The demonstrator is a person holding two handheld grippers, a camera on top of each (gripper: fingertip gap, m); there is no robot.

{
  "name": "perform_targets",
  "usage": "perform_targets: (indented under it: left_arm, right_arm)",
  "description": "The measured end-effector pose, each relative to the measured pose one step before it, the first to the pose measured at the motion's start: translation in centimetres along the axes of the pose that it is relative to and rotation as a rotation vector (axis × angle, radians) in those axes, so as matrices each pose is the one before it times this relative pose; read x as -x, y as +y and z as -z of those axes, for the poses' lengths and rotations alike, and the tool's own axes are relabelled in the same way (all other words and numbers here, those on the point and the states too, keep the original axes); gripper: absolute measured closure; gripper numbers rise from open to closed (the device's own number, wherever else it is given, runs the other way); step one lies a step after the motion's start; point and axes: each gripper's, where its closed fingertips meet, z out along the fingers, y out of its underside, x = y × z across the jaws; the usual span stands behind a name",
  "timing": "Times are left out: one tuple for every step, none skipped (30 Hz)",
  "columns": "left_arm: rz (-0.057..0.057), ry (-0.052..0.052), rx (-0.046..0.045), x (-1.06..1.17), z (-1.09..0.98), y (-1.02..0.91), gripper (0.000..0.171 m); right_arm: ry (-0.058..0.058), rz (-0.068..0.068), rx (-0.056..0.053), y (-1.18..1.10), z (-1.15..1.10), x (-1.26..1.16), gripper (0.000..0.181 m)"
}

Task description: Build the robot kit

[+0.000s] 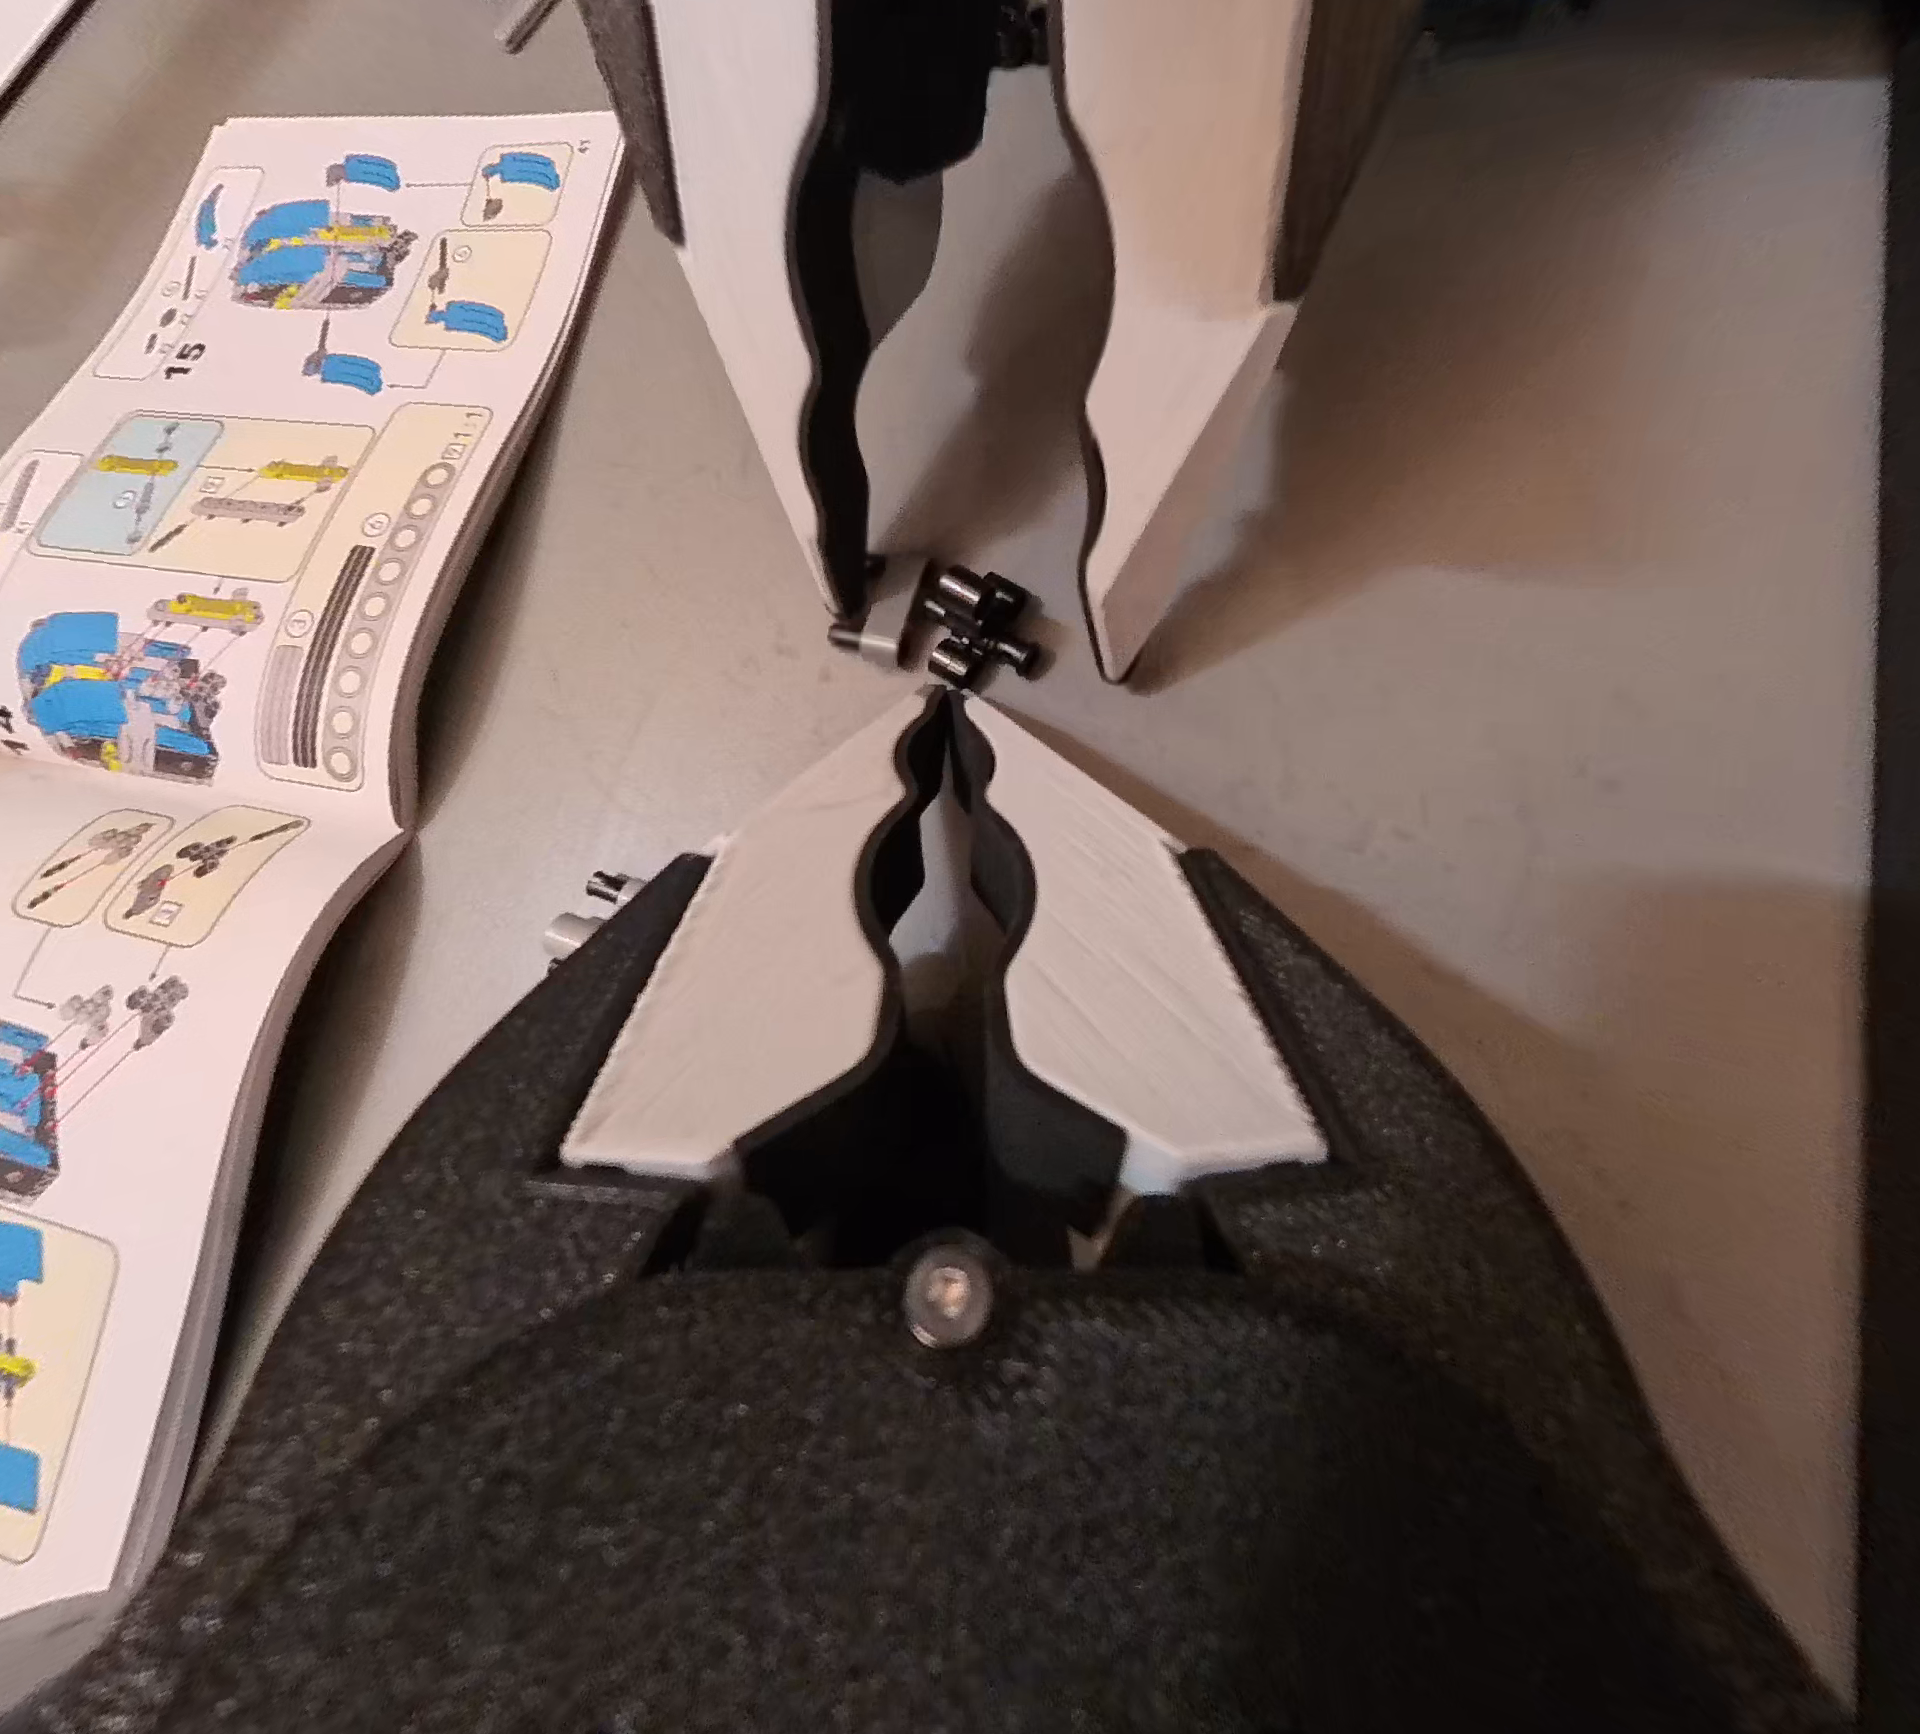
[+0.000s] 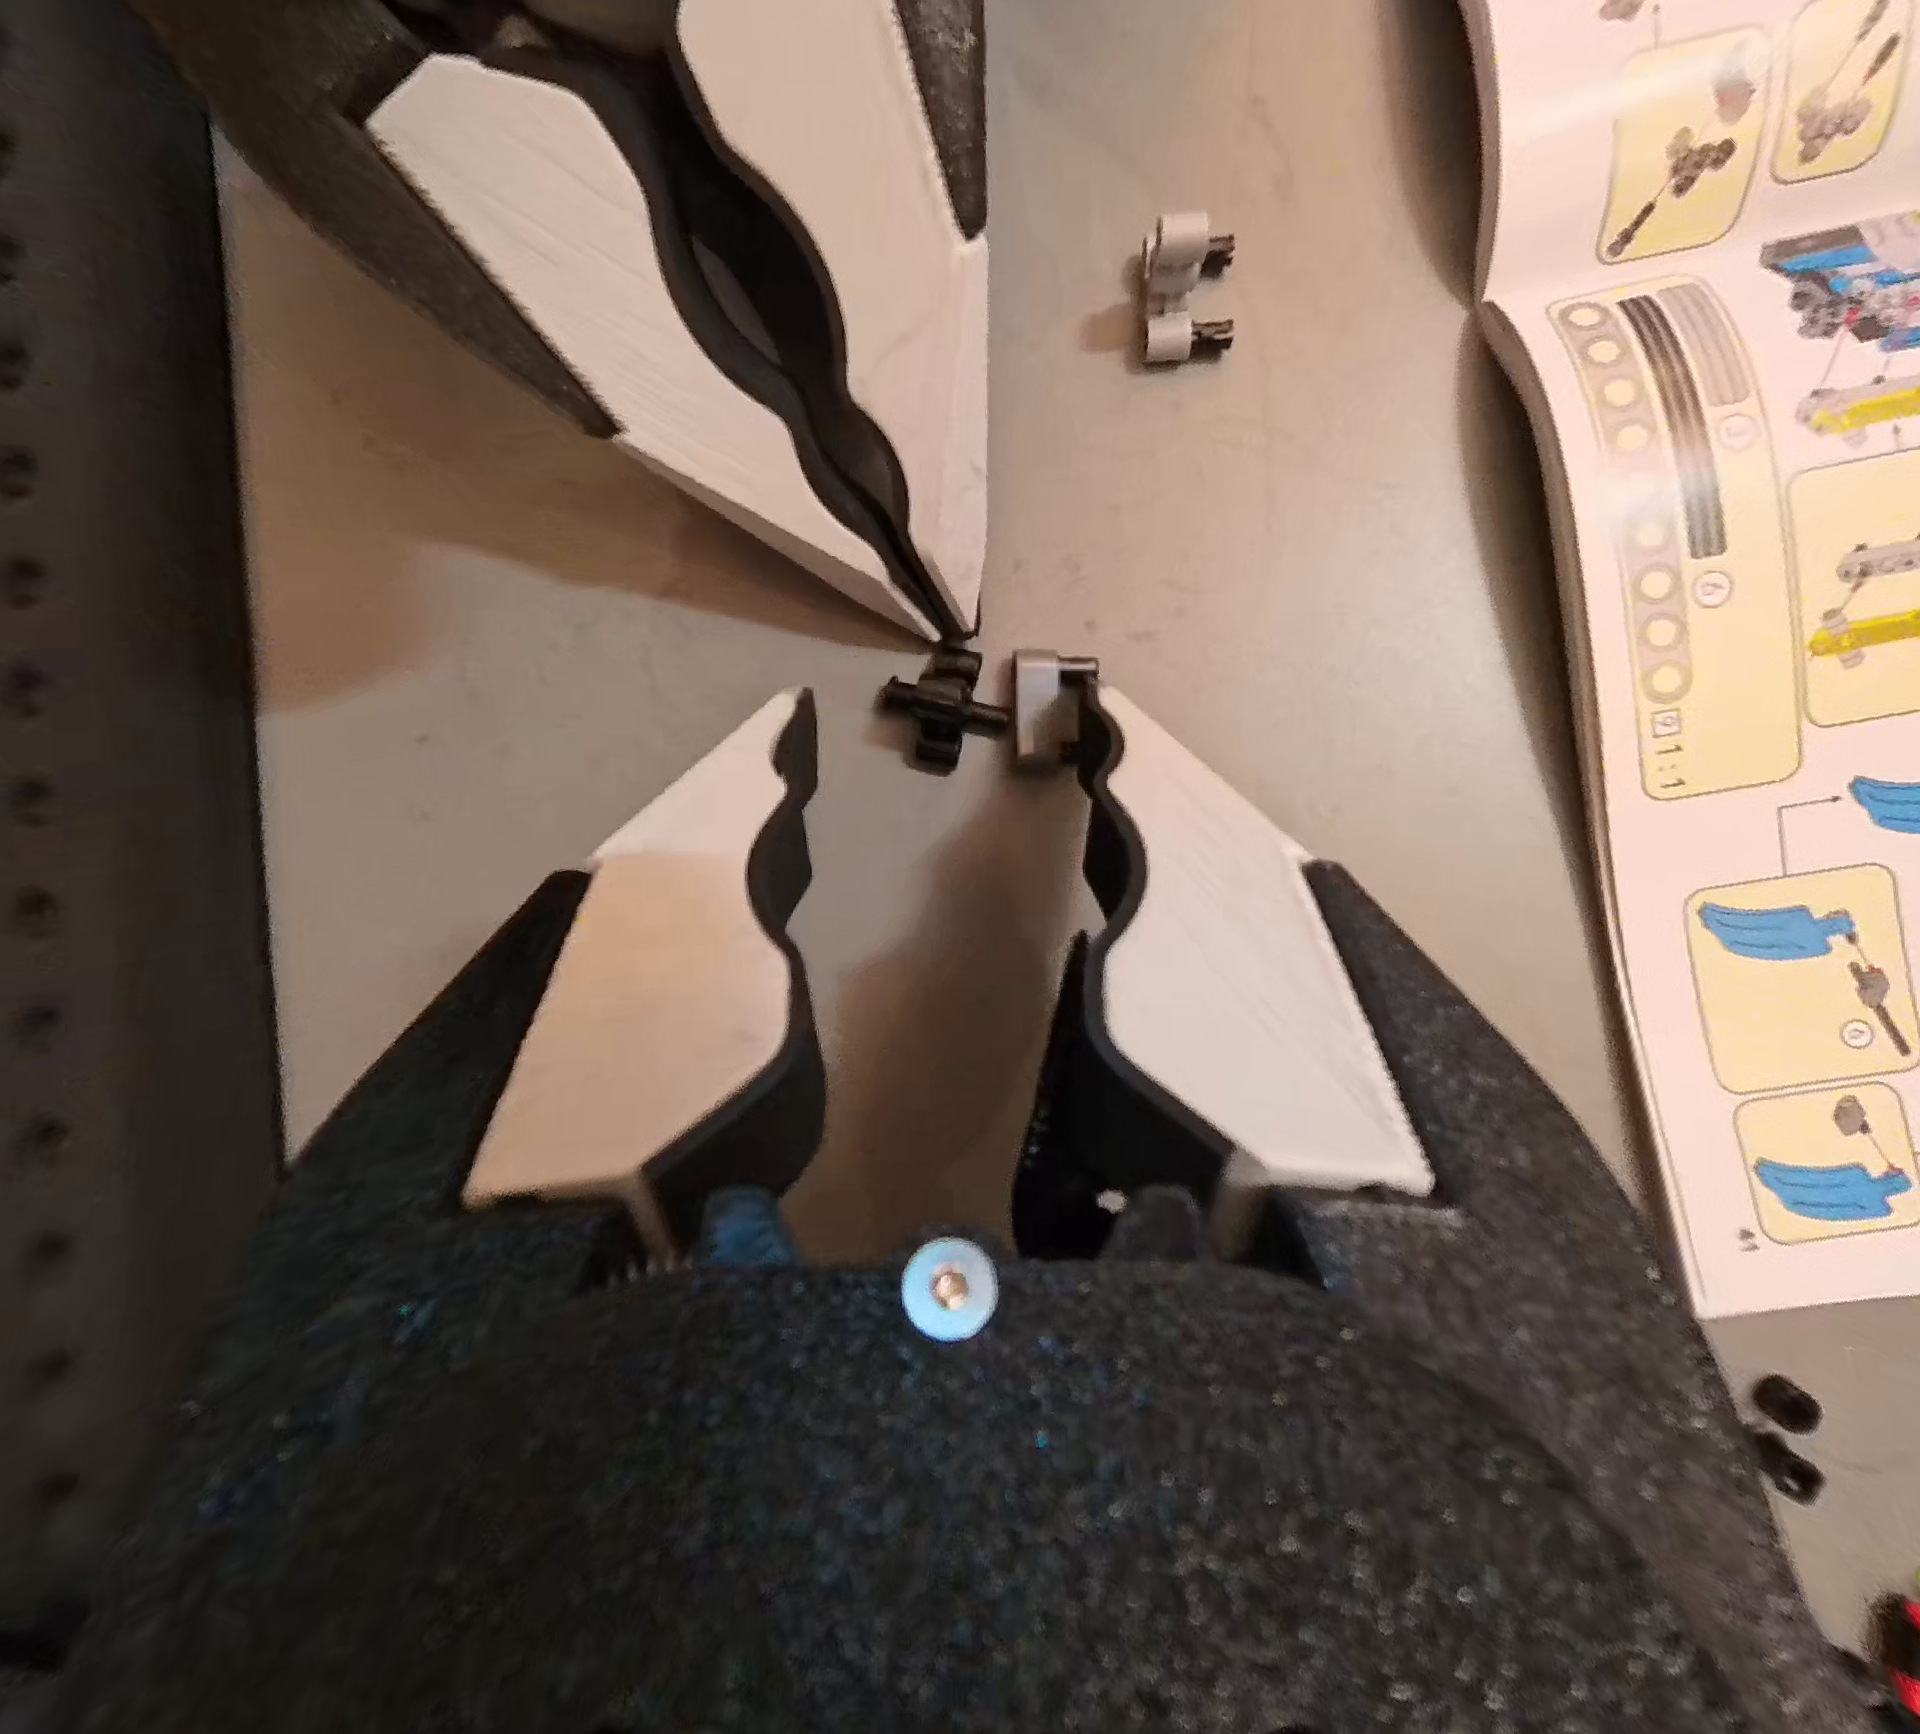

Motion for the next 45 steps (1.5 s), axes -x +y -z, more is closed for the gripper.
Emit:
perform_targets:
  left_arm:
    - [-0.0018,-0.0013,0.00003,0.001,0.005,-0.001,0.171]
    - [-0.0017,-0.0014,-0.00003,-0.008,0.006,-0.002,0.171]
    - [-0.0013,-0.0012,0.00003,0.003,-0.011,0.0,0.171]
    - [-0.001,-0.0007,0.00006,-0.004,0.003,0.0,0.171]
    - [-0.0004,-0.0002,-0.00002,-0.004,0.001,-0.001,0.171]
    - [-0.0001,-0.0001,-0.00008,0.002,-0.001,-0.001,0.171]
    - [-0.0003,-0.0002,-0.00001,-0.006,0.001,-0.001,0.171]
    - [-0.0004,-0.0002,-0.00001,-0.005,-0.006,-0.007,0.171]
    - [-0.0003,-0.0002,-0.00004,-0.005,0.001,-0.001,0.171]
    - [-0.0005,-0.0002,-0.00007,-0.002,0.008,0.005,0.171]
    - [-0.001,-0.0005,-0.00006,-0.005,0.003,-0.002,0.171]
    - [-0.0017,-0.001,-0.00007,-0.005,-0.003,0.005,0.171]
    - [-0.0025,-0.0014,-0.00014,-0.012,0.0,-0.012,0.171]
    - [-0.0032,-0.0014,-0.00013,-0.01,0.0,0.003,0.171]
    - [-0.0033,-0.0014,-0.00006,-0.019,0.002,0.003,0.171]
    - [-0.0029,-0.0014,-0.00007,-0.021,0.002,0.002,0.171]
    - [-0.0024,-0.001,-0.00016,-0.009,0.005,-0.005,0.171]
    - [-0.002,-0.0005,-0.00015,-0.02,-0.001,0.002,0.171]
    - [-0.0012,-0.0005,-0.0001,-0.004,0.003,-0.003,0.171]
    - [-0.0005,-0.0003,-0.00004,-0.002,0.001,-0.001,0.171]
    - [0.0001,-0.0001,-0.00001,0.0,0.0,0.0,0.171]
    - [0.0005,0.0001,-0.00002,-0.005,0.0,0.0,0.171]
    - [0.0007,0.0002,-0.00003,0.013,0.004,0.008,0.171]
    - [0.0004,0.0002,-0.00002,-0.006,0.0,0.0,0.171]
    - [-0.0001,0.0,0.00004,0.0,0.0,0.001,0.171]
    - [-0.0004,-0.0003,0.00003,-0.003,0.002,0.0,0.171]
    - [-0.0005,-0.0004,0.00007,0.009,0.0,0.001,0.171]
    - [0.0,0.0,0.00007,-0.001,-0.007,-0.006,0.171]
    - [0.0008,0.0006,0.00006,-0.004,-0.001,0.002,0.171]
    - [0.0011,0.0008,-0.00005,0.003,0.01,0.0,0.171]
    - [0.0007,0.0005,-0.00005,-0.002,-0.002,0.0,0.171]
    - [-0.0001,0.0,0.00001,0.001,0.0,0.0,0.171]
    - [-0.0003,-0.0004,-0.00004,-0.002,0.001,-0.001,0.171]
    - [0.0,0.0,0.00004,0.0,0.0,0.001,0.171]
    - [0.0,0.0002,0.00006,-0.003,0.0,0.001,0.171]
    - [-0.0001,0.0,0.00001,0.001,0.0,0.0,0.171]
    - [0.0001,0.0001,-0.00001,-0.002,0.0,0.0,0.171]
    - [0.0002,0.0002,-0.00001,0.005,-0.009,-0.006,0.171]
    - [0.0001,0.0001,-0.00002,-0.003,0.0,0.0,0.171]
    - [-0.0001,0.0,-0.00003,0.001,0.007,0.006,0.171]
    - [-0.0002,-0.0002,0.00001,-0.006,-0.006,-0.007,0.171]
    - [-0.0003,-0.0003,0.0,0.006,0.0,0.0,0.171]
    - [-0.0004,-0.0004,-0.00004,-0.001,0.001,-0.001,0.171]
    - [-0.0006,-0.0006,-0.00004,0.003,0.001,-0.001,0.171]
    - [-0.0008,-0.0008,-0.00005,-0.003,0.003,-0.002,0.171]
  right_arm:
    - [0.0074,-0.0008,0.0115,0.056,-0.182,-0.027,0.131]
    - [0.0137,0.0068,0.0033,-0.073,-0.01,-0.098,0.134]
    - [0.0102,0.0058,0.0104,0.074,-0.02,-0.061,0.136]
    - [0.0073,0.0045,0.0028,0.018,-0.013,-0.042,0.137]
    - [0.0011,0.0027,0.0019,0.0,0.015,0.035,0.137]
    - [0.0037,0.0023,0.0041,0.051,0.022,-0.023,0.137]
    - [0.0035,0.0003,0.0059,0.087,0.033,-0.051,0.137]
    - [0.0017,-0.001,0.003,0.039,0.02,-0.026,0.137]
    - [0.0028,0.0001,0.0001,0.017,-0.001,-0.034,0.138]
    - [0.0038,0.0005,0.0005,0.02,0.0,-0.06,0.139]
    - [0.0034,0.0002,0.0019,0.031,0.017,-0.062,0.141]
    - [0.0029,0.0004,0.0029,0.067,0.037,-0.042,0.142]
    - [0.0032,0.0013,0.0034,0.074,0.041,-0.053,0.144]
    - [0.0016,0.0016,0.0027,0.076,0.042,-0.026,0.146]
    - [-0.0006,0.0005,0.0021,0.084,0.048,0.007,0.147]
    - [-0.0027,-0.0013,0.0026,0.069,0.051,0.024,0.147]
    - [-0.0012,0.0002,0.003,0.061,0.045,0.008,0.148]
    - [-0.0002,0.0036,0.0024,0.065,0.023,0.01,0.148]
    - [0.0001,0.0056,0.0014,0.062,0.033,0.019,0.148]
    - [0.0096,0.0044,0.0004,0.033,0.031,-0.145,0.147]
    - [0.0162,0.0023,-0.0004,0.017,0.025,-0.272,0.145]
    - [0.0033,0.0017,-0.0001,0.022,0.072,-0.075,0.145]
    - [-0.0049,0.0008,0.0005,0.07,0.134,0.049,0.145]
    - [-0.0011,0.0023,0.0096,0.33,0.243,-0.044,0.146]
    - [0.0167,-0.0038,0.0019,0.284,0.339,-0.42,0.149]
    - [0.0016,-0.0126,-0.0152,-0.058,0.283,-0.234,0.15]
    - [-0.0138,-0.0151,-0.0183,-0.204,0.188,0.054,0.151]
    - [-0.0005,-0.01,-0.0111,-0.157,0.115,-0.1,0.151]
    - [0.0082,-0.0046,-0.0064,-0.128,-0.007,-0.182,0.152]
    - [0.0048,-0.0021,-0.004,-0.107,-0.108,-0.088,0.152]
    - [-0.0035,-0.0001,-0.0037,-0.1,-0.189,0.071,0.153]
    - [-0.0052,0.0024,-0.0007,-0.042,-0.219,0.124,0.155]
    - [0.0002,0.004,0.002,0.017,-0.186,0.017,0.155]
    - [-0.0033,-0.0021,-0.0114,-0.169,0.011,0.028,0.158]
    - [0.0033,-0.002,-0.0039,-0.032,0.014,-0.097,0.159]
    - [0.0019,0.0005,0.0045,0.089,-0.022,-0.06,0.161]
    - [-0.0009,0.0036,0.0004,0.033,-0.016,0.024,0.164]
    - [0.0029,0.0054,0.0015,0.028,-0.022,-0.023,0.166]
    - [0.0049,0.007,0.0064,0.12,-0.019,-0.052,0.167]
    - [0.0016,0.0055,0.0043,0.111,-0.02,-0.014,0.169]
    - [-0.0007,0.002,-0.0037,-0.005,0.017,-0.004,0.169]
    - [-0.0026,-0.0012,0.0011,0.051,0.007,0.003,0.169]
    - [-0.0032,-0.0032,0.0011,0.023,0.025,0.02,0.169]
    - [0.0004,0.0025,0.0031,0.057,0.031,-0.007,0.171]
    - [0.0082,0.0063,0.0018,0.042,0.036,-0.073,0.172]
